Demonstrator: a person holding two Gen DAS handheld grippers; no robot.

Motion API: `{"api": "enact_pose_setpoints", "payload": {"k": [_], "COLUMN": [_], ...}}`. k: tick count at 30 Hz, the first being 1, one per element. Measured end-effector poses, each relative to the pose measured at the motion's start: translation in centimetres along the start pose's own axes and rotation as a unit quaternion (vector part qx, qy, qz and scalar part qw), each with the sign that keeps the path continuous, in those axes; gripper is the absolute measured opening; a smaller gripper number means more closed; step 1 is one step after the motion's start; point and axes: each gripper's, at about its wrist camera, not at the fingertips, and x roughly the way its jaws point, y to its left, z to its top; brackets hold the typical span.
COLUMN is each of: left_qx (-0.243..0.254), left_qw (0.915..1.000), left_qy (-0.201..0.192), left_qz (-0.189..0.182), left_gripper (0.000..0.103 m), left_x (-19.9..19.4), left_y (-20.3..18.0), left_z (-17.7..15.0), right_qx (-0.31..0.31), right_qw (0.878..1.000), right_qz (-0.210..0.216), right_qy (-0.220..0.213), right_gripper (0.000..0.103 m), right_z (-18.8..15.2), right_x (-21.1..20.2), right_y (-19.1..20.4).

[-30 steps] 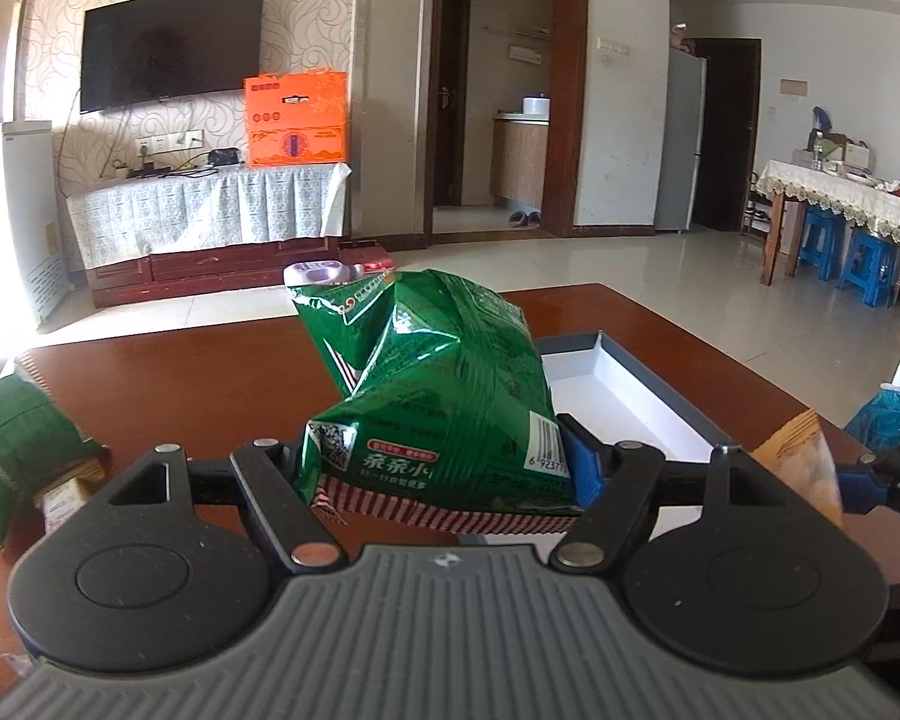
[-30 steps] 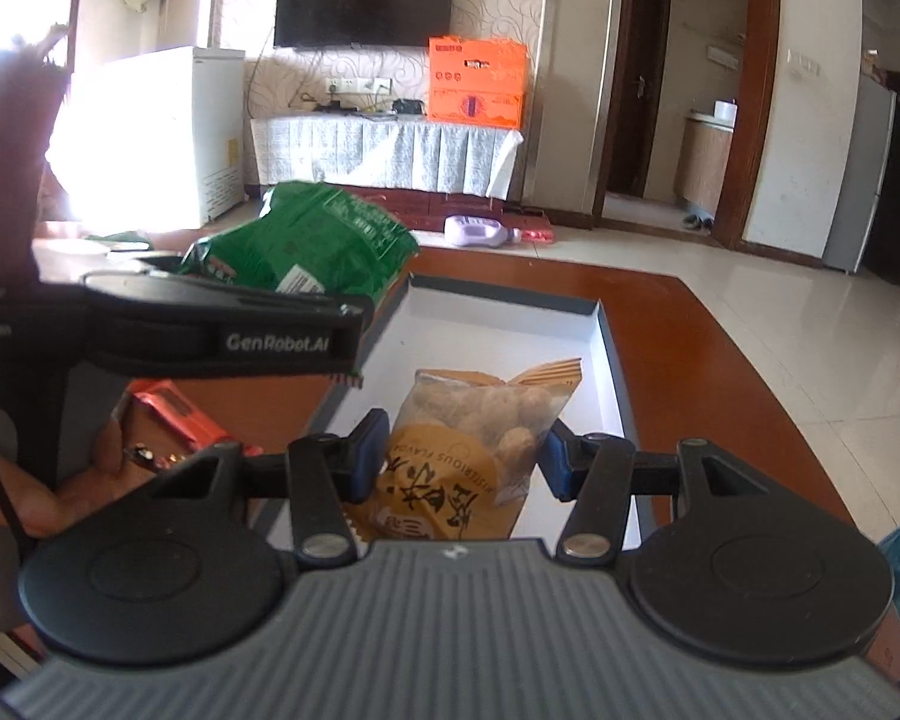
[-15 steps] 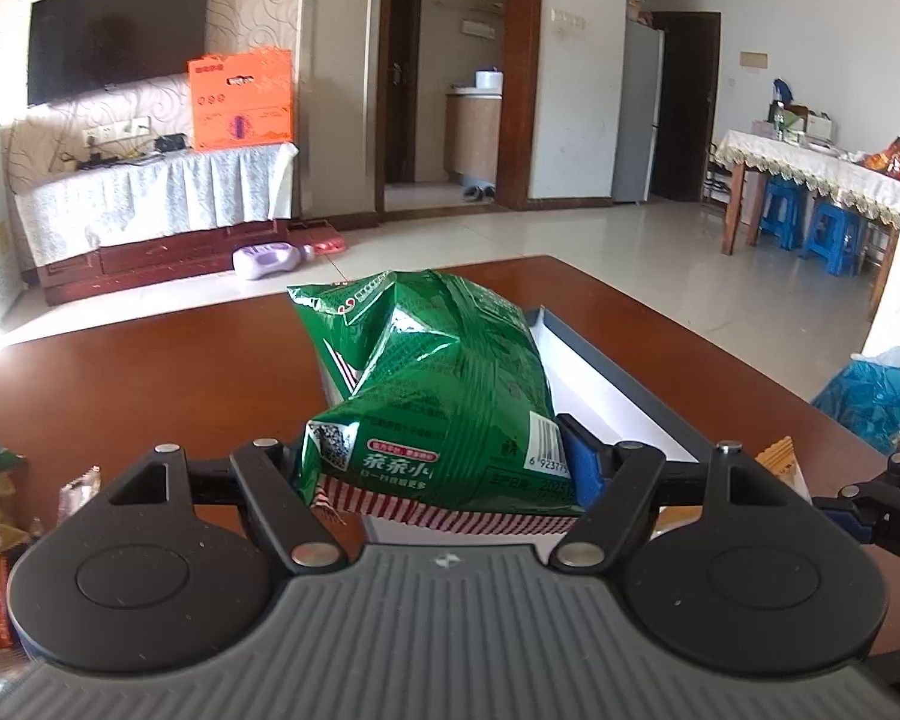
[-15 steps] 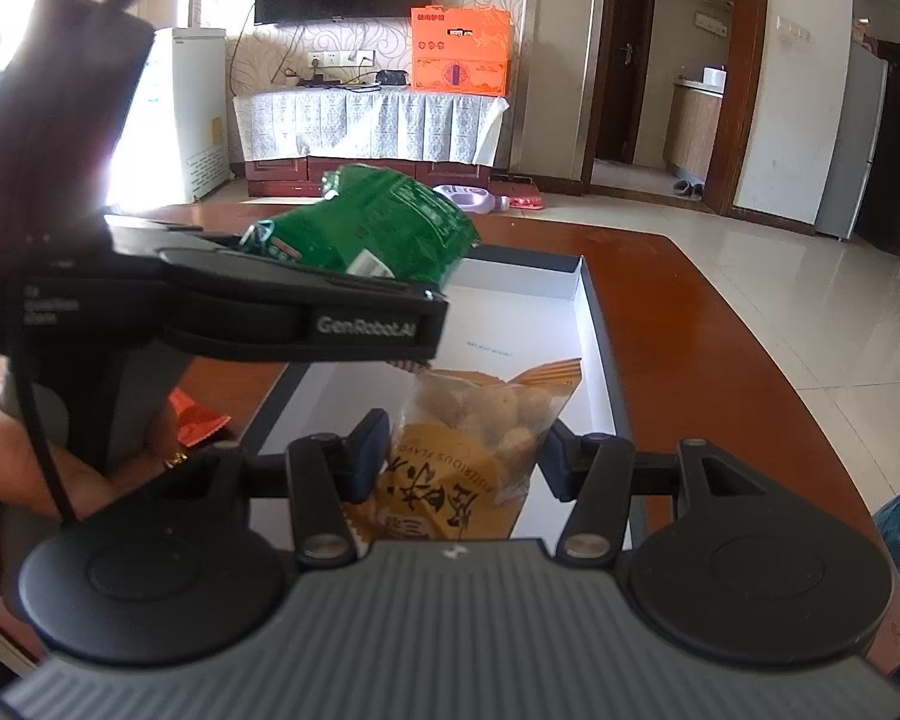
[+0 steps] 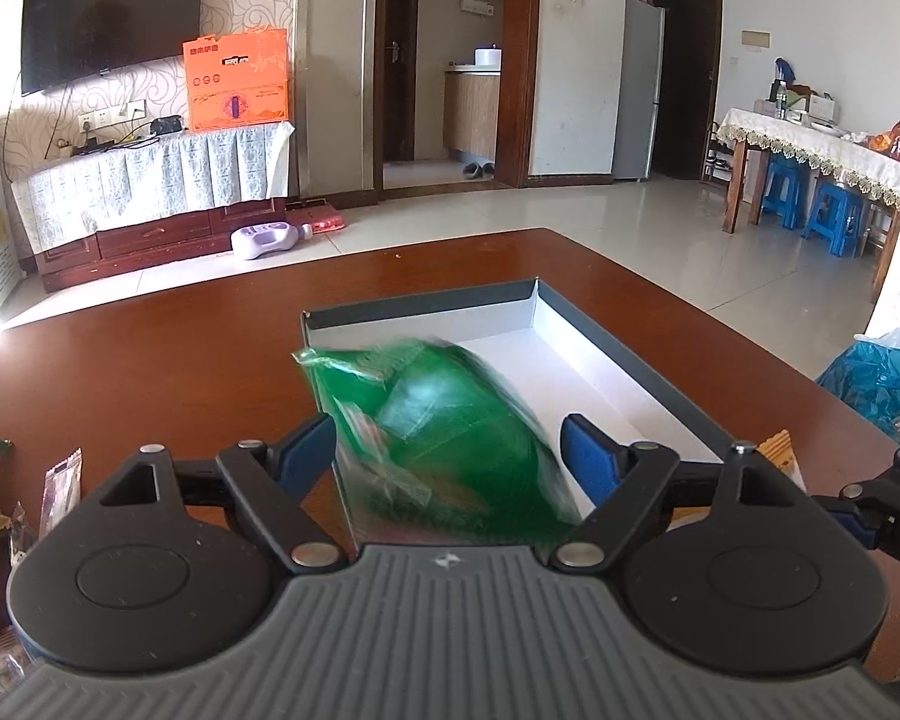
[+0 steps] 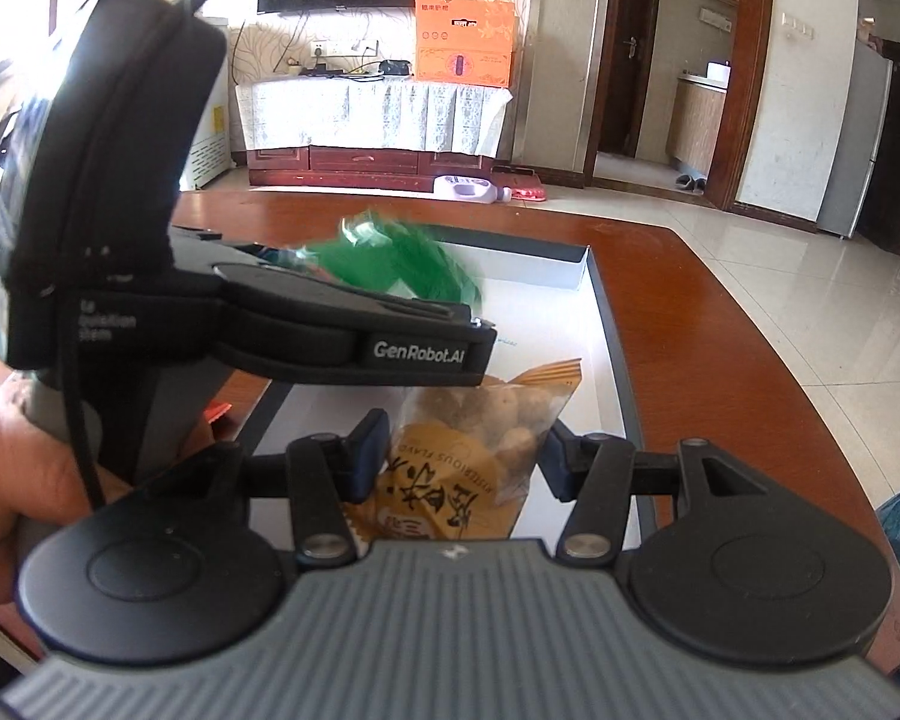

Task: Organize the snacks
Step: 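Open the left gripper to drop the green bag into the box, then open the right gripper to release the tan pastry bag into the box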

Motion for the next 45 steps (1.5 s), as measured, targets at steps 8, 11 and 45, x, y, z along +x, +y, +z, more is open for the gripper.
{"api": "enact_pose_setpoints", "payload": {"k": [8, 11, 45], "left_qx": [-0.003, -0.003, -0.028], "left_qw": [1.0, 1.0, 0.9995], "left_qy": [-0.004, -0.006, 0.016], "left_qz": [0.004, 0.006, 0.004], "left_gripper": [0.093, 0.094, 0.096], "left_x": [-0.3, -0.5, -2.4], "left_y": [1.1, 1.4, 1.3], "left_z": [0.4, 0.2, -1.1], "right_qx": [-0.001, -0.001, 0.014], "right_qw": [1.0, 1.0, 0.999], "right_qz": [0.001, 0.001, -0.019], "right_qy": [-0.002, -0.001, 0.028], "right_gripper": [0.055, 0.055, 0.053], "right_z": [-0.2, -0.3, 0.3], "right_x": [0.1, 0.2, 3.3], "right_y": [0.3, 0.3, 0.4]}}
